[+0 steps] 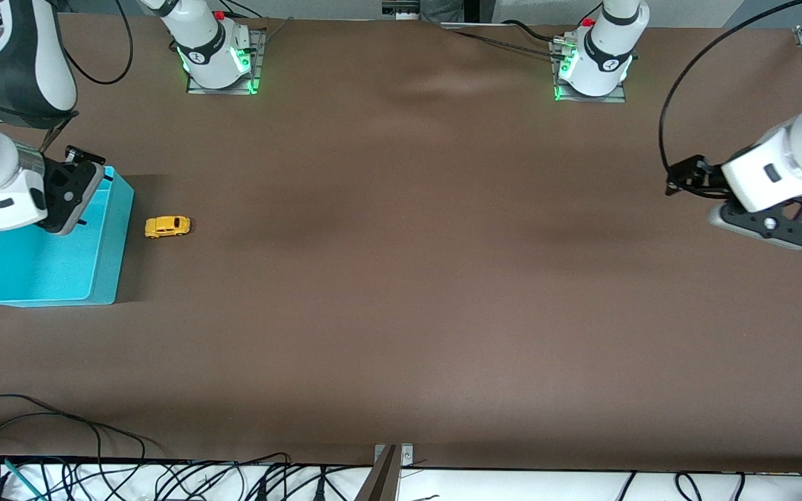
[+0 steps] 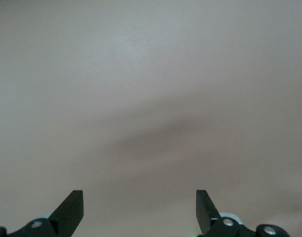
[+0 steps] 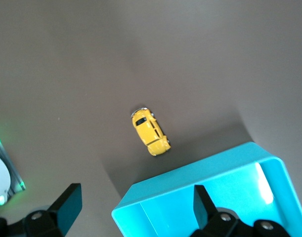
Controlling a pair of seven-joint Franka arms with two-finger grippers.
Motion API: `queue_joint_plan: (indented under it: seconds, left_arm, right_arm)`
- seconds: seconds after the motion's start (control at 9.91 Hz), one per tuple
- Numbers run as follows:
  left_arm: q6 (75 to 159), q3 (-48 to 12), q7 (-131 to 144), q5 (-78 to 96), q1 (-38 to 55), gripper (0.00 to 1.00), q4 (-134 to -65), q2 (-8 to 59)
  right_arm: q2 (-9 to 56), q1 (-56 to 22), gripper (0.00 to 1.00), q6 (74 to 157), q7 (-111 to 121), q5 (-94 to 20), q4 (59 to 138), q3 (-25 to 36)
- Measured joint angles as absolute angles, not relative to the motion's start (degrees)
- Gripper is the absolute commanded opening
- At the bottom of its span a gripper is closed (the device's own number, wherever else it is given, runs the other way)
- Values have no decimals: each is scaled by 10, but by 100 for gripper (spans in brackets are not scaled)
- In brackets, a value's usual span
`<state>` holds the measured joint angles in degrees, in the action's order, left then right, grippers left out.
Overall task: Wind up and store yellow beetle car
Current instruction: 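Lower the right gripper onto the yellow car beside the box and grasp it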
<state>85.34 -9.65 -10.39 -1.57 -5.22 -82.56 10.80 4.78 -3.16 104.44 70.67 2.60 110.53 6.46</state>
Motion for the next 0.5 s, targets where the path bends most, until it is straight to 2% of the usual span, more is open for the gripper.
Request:
queue_joint_plan:
  seconds: [0.1,0.5]
  left_arm:
    - [870,-72,-104,-16,-34,100,-837,93]
    - [915,-62,-103,-16,-2,100,-945,-14]
  right_arm:
    - [45,-32,100,1072,734,26,1137,66]
    - [49,-32,100,1192,796,26,1250,73]
